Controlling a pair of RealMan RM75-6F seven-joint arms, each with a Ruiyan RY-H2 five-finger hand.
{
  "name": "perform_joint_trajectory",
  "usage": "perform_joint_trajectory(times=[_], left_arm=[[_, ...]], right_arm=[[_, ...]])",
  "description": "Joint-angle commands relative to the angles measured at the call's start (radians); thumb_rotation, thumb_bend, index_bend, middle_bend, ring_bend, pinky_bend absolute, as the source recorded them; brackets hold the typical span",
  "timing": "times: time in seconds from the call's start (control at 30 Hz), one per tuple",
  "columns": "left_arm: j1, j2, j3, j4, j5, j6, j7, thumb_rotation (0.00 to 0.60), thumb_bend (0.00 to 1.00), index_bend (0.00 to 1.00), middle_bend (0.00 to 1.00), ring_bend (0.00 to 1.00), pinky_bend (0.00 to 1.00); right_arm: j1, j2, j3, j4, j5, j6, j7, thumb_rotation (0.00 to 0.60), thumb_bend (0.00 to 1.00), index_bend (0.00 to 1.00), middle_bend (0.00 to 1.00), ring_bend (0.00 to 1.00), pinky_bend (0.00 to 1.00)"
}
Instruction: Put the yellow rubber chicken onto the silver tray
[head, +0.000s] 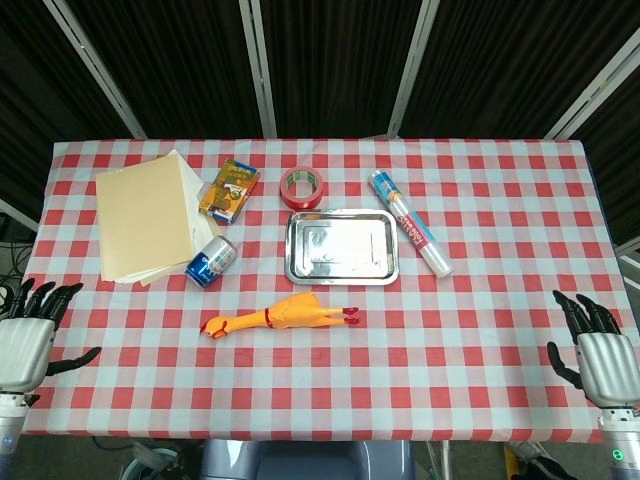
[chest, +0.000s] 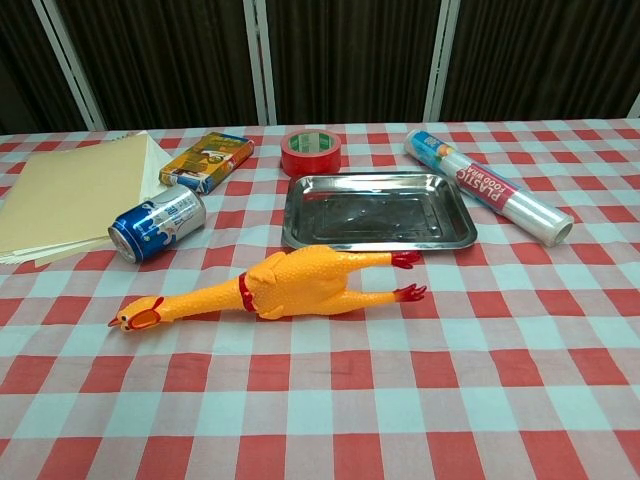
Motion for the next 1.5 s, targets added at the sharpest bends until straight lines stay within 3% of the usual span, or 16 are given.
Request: perform_joint_trajectory(times=[0.03,0.43,0.6,0.73,1.0,1.17,1.33,1.5], left_arm=[[-0.040,-0.024,-0.007,-0.008,0.016,-0.047,0.012,0.600,0.07,0.17,0.23,0.15,0.07],[-0.224,-0.139,-0.057,-0.061,-0.008,-0.275,0.141,0.600,0.12,0.19,0.26,0.22,0.19],[-0.335,-0.237,-0.089,-0.080,-0.103,-0.443,0.161,0.600,0.13,0.19,0.26,0.22,0.23],[-0.384,-0.289,-0.110,-0.068,-0.194,-0.508,0.185,0.600,0.13,0.19,0.26,0.23,0.24],[-0.441,-0.386,-0.128,0.004,-0.349,-0.545,0.221,0.600,0.14,0.19,0.26,0.23,0.24],[-0.456,-0.417,-0.126,0.042,-0.392,-0.546,0.213,0.600,0.14,0.19,0.26,0.23,0.25],[-0.469,-0.450,-0.121,0.080,-0.409,-0.544,0.193,0.600,0.17,0.20,0.29,0.26,0.36],[-0.476,-0.481,-0.114,0.114,-0.394,-0.528,0.167,0.600,0.18,0.23,0.31,0.28,0.39]], right_arm=[[0.003,-0.001,-0.001,0.000,-0.005,-0.002,0.001,0.600,0.46,0.09,0.21,0.12,0.16],[0.003,-0.003,-0.008,0.002,-0.010,-0.005,0.021,0.600,0.46,0.09,0.21,0.12,0.16],[-0.002,0.001,-0.012,0.000,-0.011,-0.003,0.035,0.600,0.46,0.09,0.21,0.12,0.16],[-0.006,0.003,-0.013,0.001,-0.011,0.001,0.041,0.600,0.46,0.09,0.21,0.12,0.16],[-0.018,0.004,-0.019,0.006,-0.004,0.006,0.053,0.600,0.46,0.09,0.21,0.12,0.16],[-0.021,0.003,-0.020,0.009,-0.002,0.006,0.057,0.600,0.46,0.09,0.21,0.12,0.16],[-0.022,0.003,-0.020,0.009,-0.003,0.007,0.057,0.600,0.46,0.09,0.21,0.12,0.16],[-0.025,0.004,-0.019,0.006,-0.002,0.011,0.055,0.600,0.46,0.09,0.21,0.12,0.16]])
